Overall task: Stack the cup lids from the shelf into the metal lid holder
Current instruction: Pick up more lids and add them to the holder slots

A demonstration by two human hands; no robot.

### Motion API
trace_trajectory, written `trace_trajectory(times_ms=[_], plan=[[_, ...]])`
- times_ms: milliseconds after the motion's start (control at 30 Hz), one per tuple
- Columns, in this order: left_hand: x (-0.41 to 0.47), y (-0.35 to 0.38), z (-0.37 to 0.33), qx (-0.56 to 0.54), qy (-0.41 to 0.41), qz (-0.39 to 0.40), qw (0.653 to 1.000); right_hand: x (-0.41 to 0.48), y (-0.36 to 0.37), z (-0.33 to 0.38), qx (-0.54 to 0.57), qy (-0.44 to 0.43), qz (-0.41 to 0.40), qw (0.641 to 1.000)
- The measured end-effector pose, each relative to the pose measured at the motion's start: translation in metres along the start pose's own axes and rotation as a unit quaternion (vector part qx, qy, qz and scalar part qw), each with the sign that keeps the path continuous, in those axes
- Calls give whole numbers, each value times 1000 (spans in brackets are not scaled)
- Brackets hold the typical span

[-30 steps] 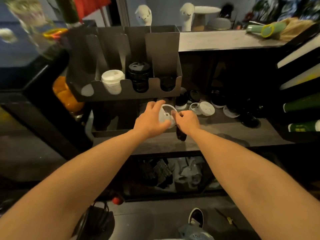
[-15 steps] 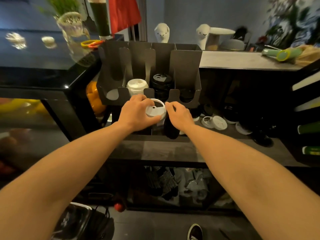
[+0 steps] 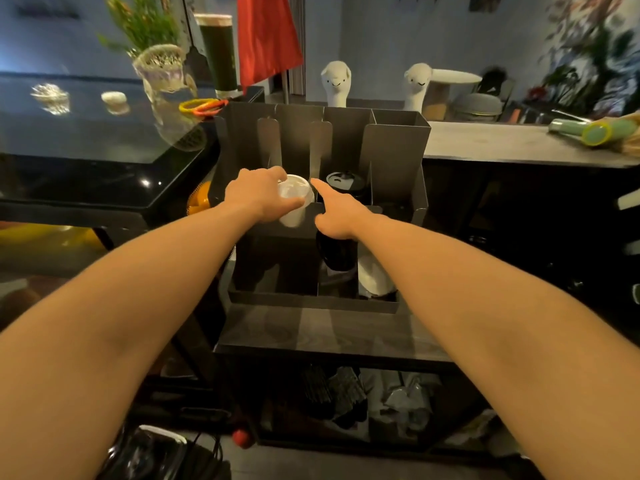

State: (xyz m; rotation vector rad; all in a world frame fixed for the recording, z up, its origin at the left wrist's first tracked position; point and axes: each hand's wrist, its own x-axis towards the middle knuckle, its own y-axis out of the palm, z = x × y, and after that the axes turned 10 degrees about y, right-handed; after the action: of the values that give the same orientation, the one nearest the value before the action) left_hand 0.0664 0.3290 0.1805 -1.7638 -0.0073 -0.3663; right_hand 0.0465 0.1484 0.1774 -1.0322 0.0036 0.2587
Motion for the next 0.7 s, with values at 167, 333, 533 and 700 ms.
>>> trace_trajectory(times_ms=[167,333,533,700], plan=[[17,11,3,-12,0,21,1000,23,0,9,-35,12,21,999],[25,16,6,-21,1,19,1000,35,1,12,-64,24,22,997],[28,19,10,7,-3,47,999,41,0,16,-88,34,42,995],[29,23,8,52,-7,64,997,43,2,16,-94,49,49,993]])
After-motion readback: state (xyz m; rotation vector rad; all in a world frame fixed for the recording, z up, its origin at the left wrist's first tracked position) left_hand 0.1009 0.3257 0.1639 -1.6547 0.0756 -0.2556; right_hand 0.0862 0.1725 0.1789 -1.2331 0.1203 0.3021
